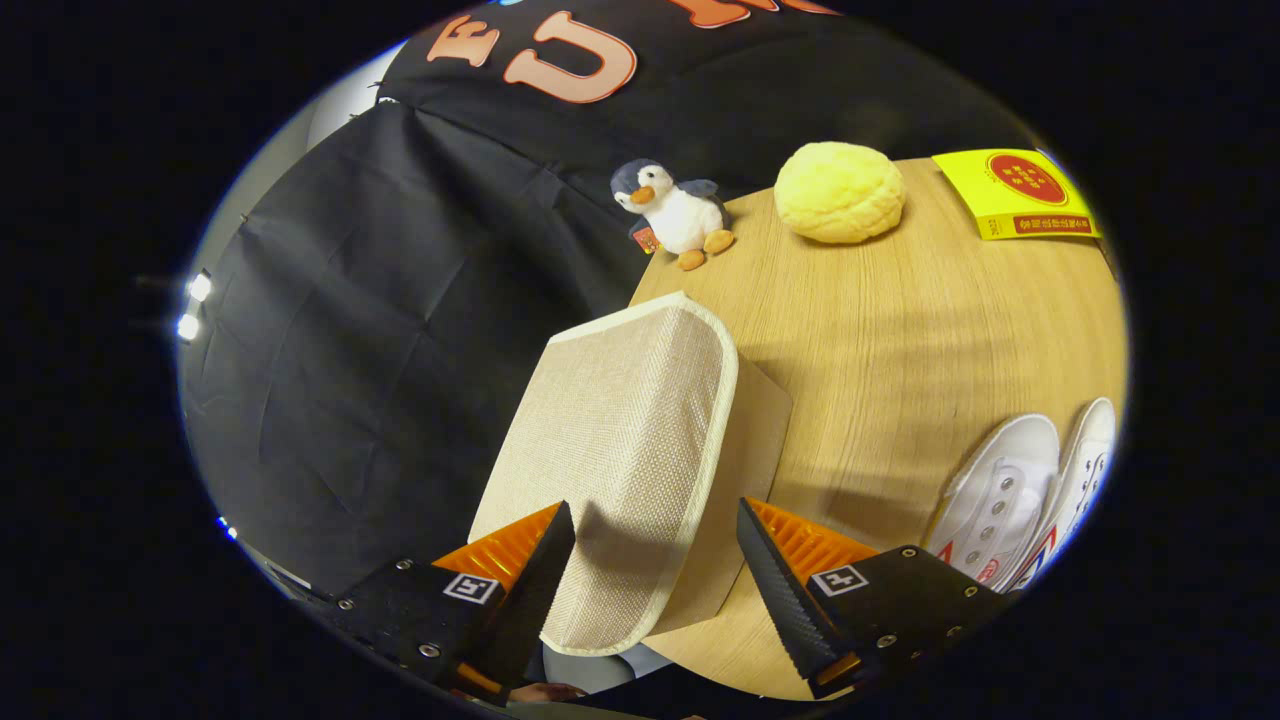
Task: Open the storage box then place both shoes into the box .Put the left shoe in first, then the right shoe, with the right side of both shoes facing outward in a uniform manner.
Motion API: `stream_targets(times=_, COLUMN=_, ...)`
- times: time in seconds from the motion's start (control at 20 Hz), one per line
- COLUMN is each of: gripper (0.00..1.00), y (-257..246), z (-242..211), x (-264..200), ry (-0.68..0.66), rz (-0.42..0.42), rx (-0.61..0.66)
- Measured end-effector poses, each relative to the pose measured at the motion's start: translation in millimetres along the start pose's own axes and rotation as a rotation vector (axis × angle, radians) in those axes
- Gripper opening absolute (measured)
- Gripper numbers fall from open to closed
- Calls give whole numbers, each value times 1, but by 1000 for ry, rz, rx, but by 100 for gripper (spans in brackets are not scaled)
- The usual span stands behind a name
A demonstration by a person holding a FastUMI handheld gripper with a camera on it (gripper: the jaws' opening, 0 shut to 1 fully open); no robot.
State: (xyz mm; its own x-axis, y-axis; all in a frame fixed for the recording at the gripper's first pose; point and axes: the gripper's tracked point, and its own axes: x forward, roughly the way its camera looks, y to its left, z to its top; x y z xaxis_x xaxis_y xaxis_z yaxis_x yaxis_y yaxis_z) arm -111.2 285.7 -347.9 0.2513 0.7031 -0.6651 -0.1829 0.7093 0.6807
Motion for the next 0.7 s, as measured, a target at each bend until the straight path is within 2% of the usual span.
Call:
stream_targets(times=0.2, gripper=98, y=5, z=-3, x=11, ry=14, rz=92, rx=117)
stream_targets(times=0.35, gripper=97, y=10, z=-5, x=12, ry=24, rz=112, rx=141)
stream_targets(times=0.45, gripper=95, y=24, z=4, x=-2, ry=-14, rz=137, rx=133)
stream_targets(times=0.55, gripper=91, y=32, z=6, x=-20, ry=-33, rz=155, rx=121)
stream_targets(times=0.7, gripper=76, y=57, z=25, x=-41, ry=-81, rz=211, rx=122)
